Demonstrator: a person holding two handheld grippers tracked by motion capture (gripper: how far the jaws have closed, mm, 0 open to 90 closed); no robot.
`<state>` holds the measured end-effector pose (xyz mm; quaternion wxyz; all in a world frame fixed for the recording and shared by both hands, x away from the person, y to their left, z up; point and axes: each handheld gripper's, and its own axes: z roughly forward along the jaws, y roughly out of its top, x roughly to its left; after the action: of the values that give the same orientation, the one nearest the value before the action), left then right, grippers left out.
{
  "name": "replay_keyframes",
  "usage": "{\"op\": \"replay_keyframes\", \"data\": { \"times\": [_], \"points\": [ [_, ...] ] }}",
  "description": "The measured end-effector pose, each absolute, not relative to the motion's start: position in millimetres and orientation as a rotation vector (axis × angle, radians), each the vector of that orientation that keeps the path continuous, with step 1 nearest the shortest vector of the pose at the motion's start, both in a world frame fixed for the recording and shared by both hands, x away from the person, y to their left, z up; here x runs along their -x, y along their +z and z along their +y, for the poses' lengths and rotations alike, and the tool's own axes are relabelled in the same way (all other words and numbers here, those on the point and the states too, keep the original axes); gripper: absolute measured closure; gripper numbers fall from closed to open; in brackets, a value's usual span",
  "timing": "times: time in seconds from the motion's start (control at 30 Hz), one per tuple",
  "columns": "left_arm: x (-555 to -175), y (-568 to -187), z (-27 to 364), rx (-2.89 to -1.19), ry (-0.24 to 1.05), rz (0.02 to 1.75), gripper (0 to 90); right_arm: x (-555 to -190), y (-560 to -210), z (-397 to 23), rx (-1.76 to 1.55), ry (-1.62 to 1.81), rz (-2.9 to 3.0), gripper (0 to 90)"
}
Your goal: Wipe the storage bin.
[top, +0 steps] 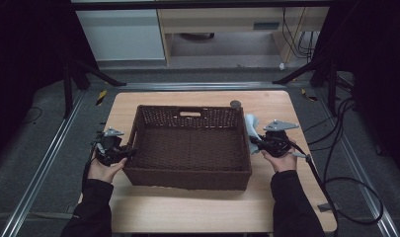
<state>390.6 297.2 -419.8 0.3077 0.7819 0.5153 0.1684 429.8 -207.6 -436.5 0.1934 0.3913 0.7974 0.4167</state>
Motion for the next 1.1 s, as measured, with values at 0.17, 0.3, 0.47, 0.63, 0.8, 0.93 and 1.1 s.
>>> {"op": "replay_keyframes", "data": {
  "times": [0.17, 0.3, 0.47, 0.63, 0.8, 0.93, 1.1],
  "points": [
    [-392, -420, 296, -2.064, 0.464, 1.366, 67.7, -431, -453, -201, -1.116, 1.109, 2.301, 82.8],
    [-395, -419, 294, -2.049, 0.508, 1.367, 69.2, -434, -470, -200, -1.151, 1.047, 2.355, 82.8],
    [-402, -419, 295, -2.047, 0.506, 1.361, 69.9, -437, -483, -201, -1.198, 1.011, 2.395, 82.8],
    [-405, -419, 295, -2.047, 0.491, 1.360, 69.9, -431, -451, -209, -1.151, 1.154, 2.270, 82.8],
    [-406, -419, 294, -2.058, 0.500, 1.365, 70.5, -423, -430, -210, -1.097, 1.202, 2.226, 82.9],
    [-407, -418, 294, -2.056, 0.498, 1.371, 70.8, -425, -442, -206, -1.105, 1.136, 2.279, 82.9],
    [-411, -419, 295, -2.051, 0.494, 1.372, 70.9, -427, -463, -205, -1.158, 1.066, 2.345, 82.8]
  ]
}}
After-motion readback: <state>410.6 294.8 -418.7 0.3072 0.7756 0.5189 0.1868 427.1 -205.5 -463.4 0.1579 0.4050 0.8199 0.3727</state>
